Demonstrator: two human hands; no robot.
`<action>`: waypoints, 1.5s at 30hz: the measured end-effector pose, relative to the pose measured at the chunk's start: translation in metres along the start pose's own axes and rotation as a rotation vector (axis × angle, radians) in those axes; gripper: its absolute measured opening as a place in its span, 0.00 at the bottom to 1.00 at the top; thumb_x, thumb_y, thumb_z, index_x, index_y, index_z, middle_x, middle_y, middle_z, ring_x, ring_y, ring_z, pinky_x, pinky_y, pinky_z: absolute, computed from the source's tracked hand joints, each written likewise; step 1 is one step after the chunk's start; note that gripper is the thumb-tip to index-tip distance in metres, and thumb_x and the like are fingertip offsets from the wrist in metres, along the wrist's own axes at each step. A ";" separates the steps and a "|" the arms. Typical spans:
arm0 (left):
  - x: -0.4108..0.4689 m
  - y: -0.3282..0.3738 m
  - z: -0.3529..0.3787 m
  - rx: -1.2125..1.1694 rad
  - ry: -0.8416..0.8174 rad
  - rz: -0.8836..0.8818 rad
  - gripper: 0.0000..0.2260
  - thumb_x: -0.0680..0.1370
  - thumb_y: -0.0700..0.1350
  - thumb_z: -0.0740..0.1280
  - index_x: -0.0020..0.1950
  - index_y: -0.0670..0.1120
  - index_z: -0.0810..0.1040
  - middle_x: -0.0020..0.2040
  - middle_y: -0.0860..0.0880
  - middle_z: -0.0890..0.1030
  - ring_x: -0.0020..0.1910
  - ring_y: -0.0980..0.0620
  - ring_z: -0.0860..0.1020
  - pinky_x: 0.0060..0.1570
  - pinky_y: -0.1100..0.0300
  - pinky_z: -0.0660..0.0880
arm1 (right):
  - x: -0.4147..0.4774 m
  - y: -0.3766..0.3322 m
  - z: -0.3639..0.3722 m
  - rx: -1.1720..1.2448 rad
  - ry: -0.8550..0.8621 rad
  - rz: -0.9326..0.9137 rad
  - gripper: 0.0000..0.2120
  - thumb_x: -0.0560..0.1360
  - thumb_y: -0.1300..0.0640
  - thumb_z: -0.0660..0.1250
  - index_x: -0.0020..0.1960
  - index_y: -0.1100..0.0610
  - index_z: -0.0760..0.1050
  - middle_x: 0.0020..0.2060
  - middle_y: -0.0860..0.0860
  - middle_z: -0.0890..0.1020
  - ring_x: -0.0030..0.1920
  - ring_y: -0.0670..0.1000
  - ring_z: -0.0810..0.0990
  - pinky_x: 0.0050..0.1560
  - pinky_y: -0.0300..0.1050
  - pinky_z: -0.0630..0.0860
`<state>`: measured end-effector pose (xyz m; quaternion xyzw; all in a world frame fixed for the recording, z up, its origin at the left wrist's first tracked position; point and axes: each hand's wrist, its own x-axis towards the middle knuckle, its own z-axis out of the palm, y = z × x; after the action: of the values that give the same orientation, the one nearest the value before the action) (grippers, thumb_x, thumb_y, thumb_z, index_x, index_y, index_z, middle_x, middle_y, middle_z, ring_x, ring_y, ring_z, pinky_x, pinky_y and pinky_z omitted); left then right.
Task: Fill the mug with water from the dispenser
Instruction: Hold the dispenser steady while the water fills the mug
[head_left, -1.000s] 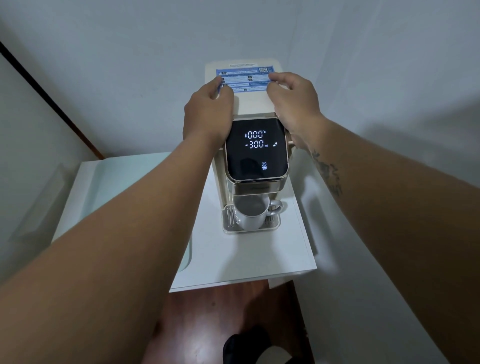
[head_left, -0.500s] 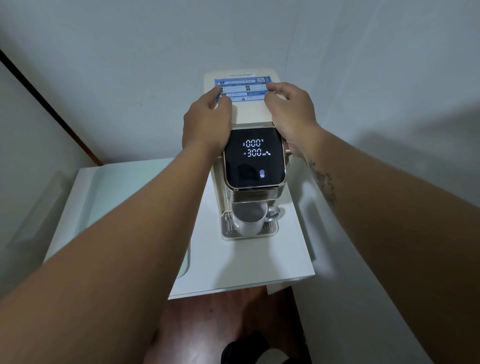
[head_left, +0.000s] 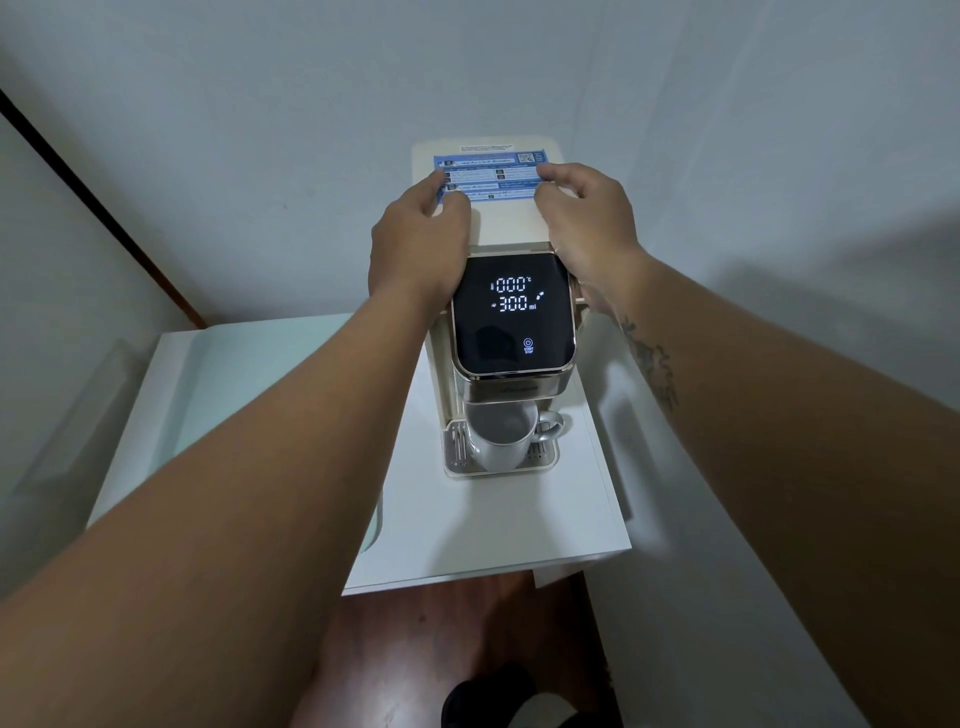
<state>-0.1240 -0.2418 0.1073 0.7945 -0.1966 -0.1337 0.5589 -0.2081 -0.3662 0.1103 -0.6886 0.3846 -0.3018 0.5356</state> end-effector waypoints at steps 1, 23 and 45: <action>0.000 0.000 0.000 0.000 0.001 0.000 0.21 0.80 0.52 0.59 0.73 0.57 0.75 0.71 0.56 0.78 0.67 0.54 0.76 0.62 0.63 0.68 | 0.000 0.000 0.000 -0.002 0.000 0.000 0.17 0.77 0.55 0.62 0.64 0.50 0.79 0.53 0.51 0.84 0.20 0.41 0.71 0.24 0.33 0.67; -0.002 0.000 -0.001 0.010 -0.009 0.006 0.22 0.79 0.52 0.59 0.73 0.58 0.76 0.70 0.57 0.79 0.66 0.54 0.76 0.67 0.58 0.71 | -0.001 0.000 0.001 -0.017 0.008 -0.002 0.17 0.76 0.54 0.63 0.62 0.48 0.80 0.56 0.48 0.83 0.31 0.42 0.76 0.38 0.39 0.74; -0.001 0.001 -0.001 0.001 -0.001 -0.001 0.22 0.80 0.51 0.60 0.74 0.56 0.75 0.72 0.56 0.77 0.69 0.55 0.75 0.65 0.63 0.68 | -0.001 0.000 0.000 -0.003 -0.002 -0.005 0.17 0.77 0.55 0.62 0.64 0.49 0.79 0.48 0.48 0.83 0.21 0.40 0.72 0.29 0.34 0.71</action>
<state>-0.1244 -0.2410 0.1080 0.7947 -0.1967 -0.1341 0.5584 -0.2086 -0.3658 0.1103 -0.6906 0.3828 -0.3016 0.5343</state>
